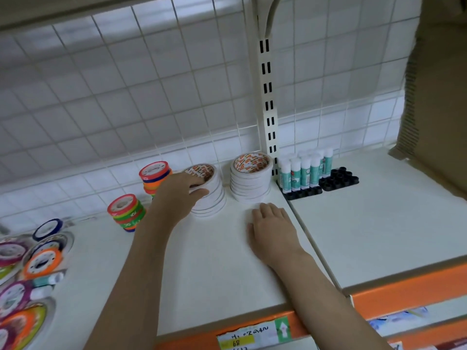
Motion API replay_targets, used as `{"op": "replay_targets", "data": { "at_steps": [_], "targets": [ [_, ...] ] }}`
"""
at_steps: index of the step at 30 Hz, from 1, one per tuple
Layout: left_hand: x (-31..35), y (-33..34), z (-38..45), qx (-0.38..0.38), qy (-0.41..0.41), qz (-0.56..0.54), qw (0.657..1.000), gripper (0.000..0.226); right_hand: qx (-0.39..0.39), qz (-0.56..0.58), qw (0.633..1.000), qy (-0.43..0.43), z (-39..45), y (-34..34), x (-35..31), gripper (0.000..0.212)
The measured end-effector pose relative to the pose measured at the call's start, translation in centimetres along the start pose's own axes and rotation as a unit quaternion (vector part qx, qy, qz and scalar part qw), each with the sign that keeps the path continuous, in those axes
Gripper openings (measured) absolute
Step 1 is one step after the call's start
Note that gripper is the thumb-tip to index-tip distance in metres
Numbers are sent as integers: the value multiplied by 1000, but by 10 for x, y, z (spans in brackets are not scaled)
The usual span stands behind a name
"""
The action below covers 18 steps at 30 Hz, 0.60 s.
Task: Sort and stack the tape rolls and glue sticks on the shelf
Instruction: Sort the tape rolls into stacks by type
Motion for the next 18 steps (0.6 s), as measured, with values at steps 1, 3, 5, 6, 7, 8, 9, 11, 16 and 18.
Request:
{"op": "replay_targets", "data": {
  "at_steps": [1, 3, 5, 6, 7, 8, 9, 11, 16, 18],
  "targets": [
    [-1, -1, 0, -3, -7, -10, 1000, 30, -2, -3, 1000, -1, 0, 0, 0, 34],
    [-1, -4, 1, -7, -19, -26, 999, 29, -12, -7, 1000, -5, 0, -1, -1, 34],
    [-1, -5, 3, -8, -25, -30, 999, 28, -16, -9, 1000, -9, 0, -1, 0, 33],
    [-2, -5, 4, -7, -29, -30, 999, 28, -13, -10, 1000, -10, 0, 0, 1, 33],
    [-2, -4, 3, -7, -35, -29, 999, 31, -7, -10, 1000, -10, 0, 1, 2, 33],
    [-3, -2, 2, -7, -40, -25, 999, 36, -3, -11, 1000, -8, 1, 2, 2, 33],
    [-4, 1, -1, -5, -43, -20, 999, 43, 1, -12, 1000, -8, 1, 3, 2, 33],
    [-3, 7, -10, 23, -37, -8, 999, 58, 3, -12, 1000, -10, 2, 4, 2, 33],
    [5, 18, -43, 118, -53, 18, 991, 72, -14, -5, 1000, -14, 2, 0, 4, 18],
    [1, 23, -60, 140, -53, 26, 988, 71, -42, 13, 999, 1, 2, -4, 2, 26]
  ]
}}
Point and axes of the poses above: each hand's wrist, its own z-axis towards the middle knuckle, its own y-axis out of the palm, x = y × z, the point moved 1 cm from there along z, towards the middle knuckle, and after that the axes turned 14 degrees about y, right-handed, at the moved point
